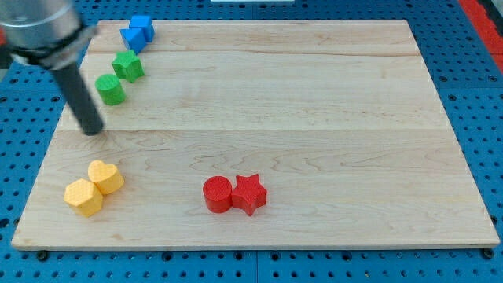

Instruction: Slightly move the green circle towards the right

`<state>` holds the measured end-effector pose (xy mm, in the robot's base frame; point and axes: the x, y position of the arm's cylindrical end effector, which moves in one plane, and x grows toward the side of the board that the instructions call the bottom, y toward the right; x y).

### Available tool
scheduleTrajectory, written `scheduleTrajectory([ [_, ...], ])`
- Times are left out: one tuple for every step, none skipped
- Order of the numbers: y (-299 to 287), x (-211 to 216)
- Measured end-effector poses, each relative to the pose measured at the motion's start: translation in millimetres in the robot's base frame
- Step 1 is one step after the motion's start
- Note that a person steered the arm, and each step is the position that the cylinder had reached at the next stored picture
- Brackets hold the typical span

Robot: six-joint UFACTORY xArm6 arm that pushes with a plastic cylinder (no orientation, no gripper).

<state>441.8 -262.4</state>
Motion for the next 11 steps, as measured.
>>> scheduleTrajectory([
  [-11.3,-21.7],
  [-11.3,-43.8],
  [-10.4,-52.0],
  [-6.0,-52.0],
  [-6.9,-52.3],
  [-6.1,-52.4],
  [-11.6,-61.5],
  [17.4,-61.5],
  [46.0,-61.5],
  [19.3,-49.9],
  [15.0,-4.3],
])
